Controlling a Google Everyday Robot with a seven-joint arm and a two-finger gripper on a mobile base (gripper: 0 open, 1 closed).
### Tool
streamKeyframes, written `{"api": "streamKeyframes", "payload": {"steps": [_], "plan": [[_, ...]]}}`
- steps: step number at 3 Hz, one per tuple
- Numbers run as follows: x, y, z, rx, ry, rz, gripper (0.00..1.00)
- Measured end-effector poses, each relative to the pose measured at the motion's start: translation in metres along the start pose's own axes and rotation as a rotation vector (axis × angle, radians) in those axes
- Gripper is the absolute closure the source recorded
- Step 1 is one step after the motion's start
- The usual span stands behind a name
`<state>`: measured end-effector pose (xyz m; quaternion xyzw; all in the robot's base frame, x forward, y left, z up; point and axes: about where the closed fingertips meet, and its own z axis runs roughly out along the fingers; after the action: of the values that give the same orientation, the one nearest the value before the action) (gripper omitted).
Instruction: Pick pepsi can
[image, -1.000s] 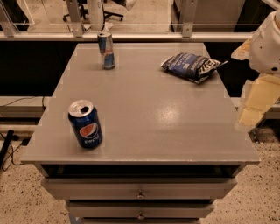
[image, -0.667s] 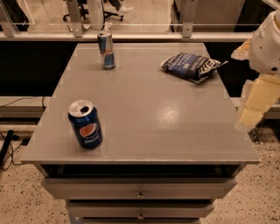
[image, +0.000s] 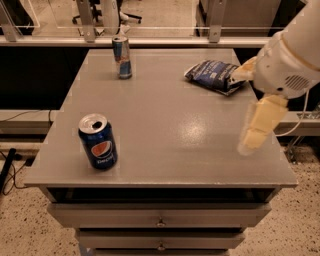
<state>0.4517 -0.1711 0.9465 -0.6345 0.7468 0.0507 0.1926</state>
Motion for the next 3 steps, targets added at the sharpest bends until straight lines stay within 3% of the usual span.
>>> {"api": "streamKeyframes", "payload": {"steps": [1,3], "plan": [[-0.038,0.011,0.036,-0.091,-0.168,-0.021,0.00],[-0.126,0.042,0.096,-0.210,-0.508,0.043,0.00]]}}
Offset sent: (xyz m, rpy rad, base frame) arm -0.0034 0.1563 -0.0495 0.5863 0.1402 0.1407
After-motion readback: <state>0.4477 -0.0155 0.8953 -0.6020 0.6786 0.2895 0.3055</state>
